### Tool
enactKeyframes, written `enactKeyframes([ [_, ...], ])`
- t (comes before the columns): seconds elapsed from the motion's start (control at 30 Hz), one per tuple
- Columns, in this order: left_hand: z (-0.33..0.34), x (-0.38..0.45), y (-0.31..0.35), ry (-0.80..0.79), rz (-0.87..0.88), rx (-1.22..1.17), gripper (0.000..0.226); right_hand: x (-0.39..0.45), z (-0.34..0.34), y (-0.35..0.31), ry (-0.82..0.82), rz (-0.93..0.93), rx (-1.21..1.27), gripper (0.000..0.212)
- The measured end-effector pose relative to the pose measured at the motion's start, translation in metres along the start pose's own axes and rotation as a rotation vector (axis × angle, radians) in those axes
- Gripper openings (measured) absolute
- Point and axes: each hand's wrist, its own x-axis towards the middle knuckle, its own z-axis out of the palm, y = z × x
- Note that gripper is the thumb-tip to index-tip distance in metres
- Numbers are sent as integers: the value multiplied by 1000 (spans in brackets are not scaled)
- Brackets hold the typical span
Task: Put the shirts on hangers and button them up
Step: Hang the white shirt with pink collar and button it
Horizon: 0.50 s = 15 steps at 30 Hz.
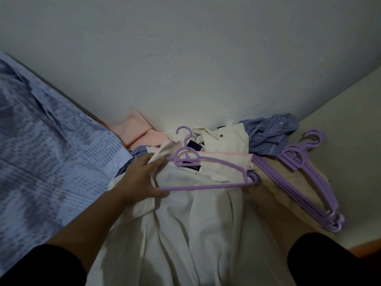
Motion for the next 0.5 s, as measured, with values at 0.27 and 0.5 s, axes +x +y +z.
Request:
enactKeyframes([
  [0.27,-1,-10,-9,41,84,92,105,-15,-46,-26,82,-271,-50,43],
  [0.5,-13,-1,3,-4,87,141,96,-34,-82,-94,335,-348,157,14],
])
